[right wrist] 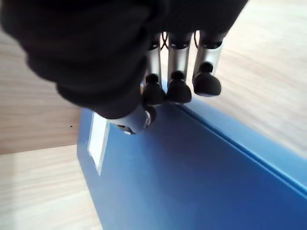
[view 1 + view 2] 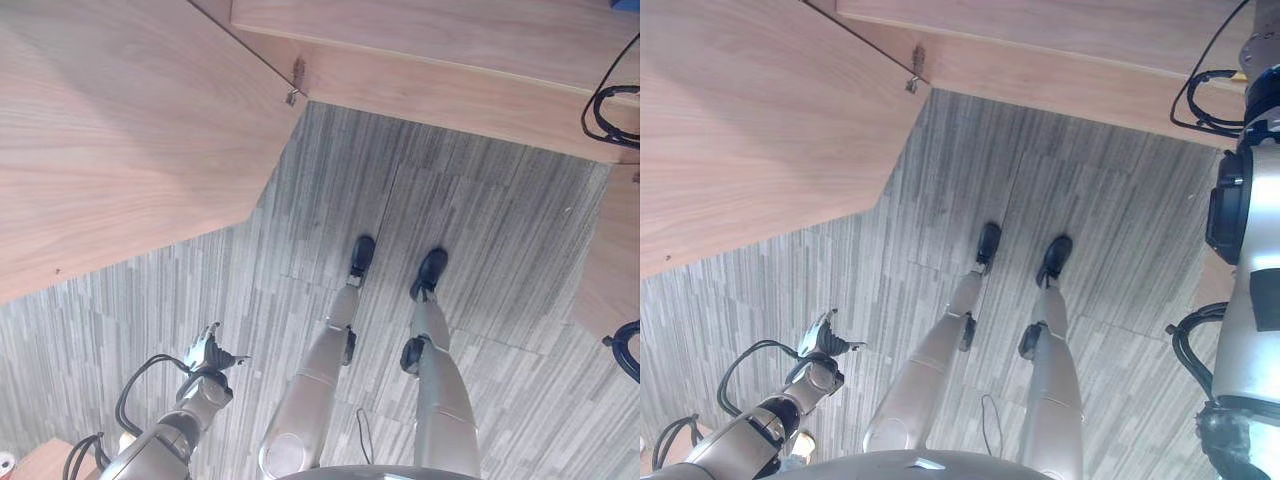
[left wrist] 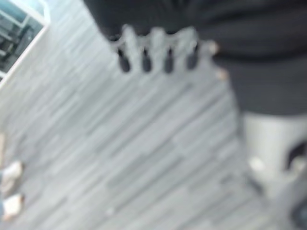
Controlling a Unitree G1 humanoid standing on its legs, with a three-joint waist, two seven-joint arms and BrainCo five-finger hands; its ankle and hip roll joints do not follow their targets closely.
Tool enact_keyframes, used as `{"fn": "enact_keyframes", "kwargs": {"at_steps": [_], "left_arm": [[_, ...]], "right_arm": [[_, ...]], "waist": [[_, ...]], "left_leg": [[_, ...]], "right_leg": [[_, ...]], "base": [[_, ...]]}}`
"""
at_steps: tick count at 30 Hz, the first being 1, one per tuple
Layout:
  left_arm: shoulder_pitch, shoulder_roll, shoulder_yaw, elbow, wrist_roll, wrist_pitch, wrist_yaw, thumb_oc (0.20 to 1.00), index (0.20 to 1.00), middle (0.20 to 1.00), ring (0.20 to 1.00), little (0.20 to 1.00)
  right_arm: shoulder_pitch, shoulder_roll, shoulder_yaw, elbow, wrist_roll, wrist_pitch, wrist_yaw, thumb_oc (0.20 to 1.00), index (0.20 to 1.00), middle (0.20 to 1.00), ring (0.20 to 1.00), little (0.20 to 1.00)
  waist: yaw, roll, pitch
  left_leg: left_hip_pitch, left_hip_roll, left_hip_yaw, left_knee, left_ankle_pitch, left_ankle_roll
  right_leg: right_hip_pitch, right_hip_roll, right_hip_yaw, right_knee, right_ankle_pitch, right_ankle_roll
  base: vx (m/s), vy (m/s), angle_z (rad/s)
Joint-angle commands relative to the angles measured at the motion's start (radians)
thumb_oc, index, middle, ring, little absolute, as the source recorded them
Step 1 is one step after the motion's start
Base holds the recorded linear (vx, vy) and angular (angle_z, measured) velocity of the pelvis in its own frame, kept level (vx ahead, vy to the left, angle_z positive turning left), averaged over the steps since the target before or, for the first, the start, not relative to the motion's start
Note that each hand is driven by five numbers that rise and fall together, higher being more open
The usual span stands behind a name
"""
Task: Put the empty folder in the office cabinet
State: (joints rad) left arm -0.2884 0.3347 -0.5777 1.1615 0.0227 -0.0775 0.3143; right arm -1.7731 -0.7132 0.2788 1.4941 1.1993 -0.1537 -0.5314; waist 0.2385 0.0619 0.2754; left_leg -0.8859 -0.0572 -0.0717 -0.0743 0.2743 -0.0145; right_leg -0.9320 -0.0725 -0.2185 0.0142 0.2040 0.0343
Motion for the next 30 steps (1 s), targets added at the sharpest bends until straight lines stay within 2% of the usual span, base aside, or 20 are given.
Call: {"fn": "enact_keyframes", "kwargs": {"at_steps": [1,4,17,26,29,30], "left_arm": [[-0.037,0.021,0.041,0.078,-0.044,0.022,0.011,1.0,1.0,1.0,1.0,1.0],[-0.029,0.03,0.046,0.065,-0.043,0.022,0.006,1.0,1.0,1.0,1.0,1.0],[0.04,0.06,0.053,0.007,-0.029,0.012,-0.007,1.0,1.0,1.0,1.0,1.0],[0.026,0.058,0.054,0.016,-0.035,0.014,-0.001,1.0,1.0,1.0,1.0,1.0],[0.019,0.051,0.054,0.03,-0.036,0.016,0.007,1.0,1.0,1.0,1.0,1.0],[0.011,0.044,0.054,0.041,-0.037,0.018,0.019,1.0,1.0,1.0,1.0,1.0]], "right_arm": [[-0.008,-0.013,0.124,-0.037,0.005,-0.019,0.052,0.2,0.2,0.2,0.2,0.2],[-0.006,-0.011,0.15,-0.063,-0.003,-0.01,0.088,0.2,0.2,0.2,0.2,0.2],[0.012,-0.069,0.153,-0.128,0.02,-0.084,0.159,0.2,0.2,0.2,0.2,0.2],[0.046,-0.056,0.118,-0.1,-0.002,-0.077,0.129,0.2,0.2,0.2,0.2,0.2],[0.057,-0.046,0.097,-0.088,-0.02,-0.083,0.094,0.2,0.2,0.2,0.2,0.2],[0.066,-0.035,0.074,-0.076,-0.04,-0.1,0.052,0.2,0.2,0.2,0.2,0.2]], "waist": [[0.019,0.001,0.051],[0.023,0.0,0.054],[0.051,0.017,0.053],[0.045,0.021,0.052],[0.042,0.019,0.05],[0.037,0.02,0.048]], "left_leg": [[0.014,0.041,-0.014,-0.013,-0.136,-0.148],[0.014,0.041,-0.013,-0.013,-0.135,-0.148],[0.009,0.039,-0.013,-0.013,-0.128,-0.147],[0.022,0.041,-0.01,-0.013,-0.128,-0.147],[0.029,0.041,-0.008,-0.013,-0.131,-0.146],[0.035,0.043,-0.006,-0.013,-0.131,-0.145]], "right_leg": [[0.089,-0.036,0.009,-0.015,-0.145,0.087],[0.084,-0.036,0.01,-0.013,-0.143,0.088],[0.078,-0.04,0.006,-0.01,-0.144,0.092],[0.087,-0.039,0.012,-0.006,-0.142,0.092],[0.092,-0.038,0.014,-0.005,-0.141,0.092],[0.099,-0.037,0.016,-0.004,-0.14,0.091]], "base": [[0.0,0.0,0.0],[0.0,0.0,0.0],[0.0,0.0,0.0],[0.0,0.0,0.0],[0.0,0.0,0.0],[0.0,0.0,0.0]]}}
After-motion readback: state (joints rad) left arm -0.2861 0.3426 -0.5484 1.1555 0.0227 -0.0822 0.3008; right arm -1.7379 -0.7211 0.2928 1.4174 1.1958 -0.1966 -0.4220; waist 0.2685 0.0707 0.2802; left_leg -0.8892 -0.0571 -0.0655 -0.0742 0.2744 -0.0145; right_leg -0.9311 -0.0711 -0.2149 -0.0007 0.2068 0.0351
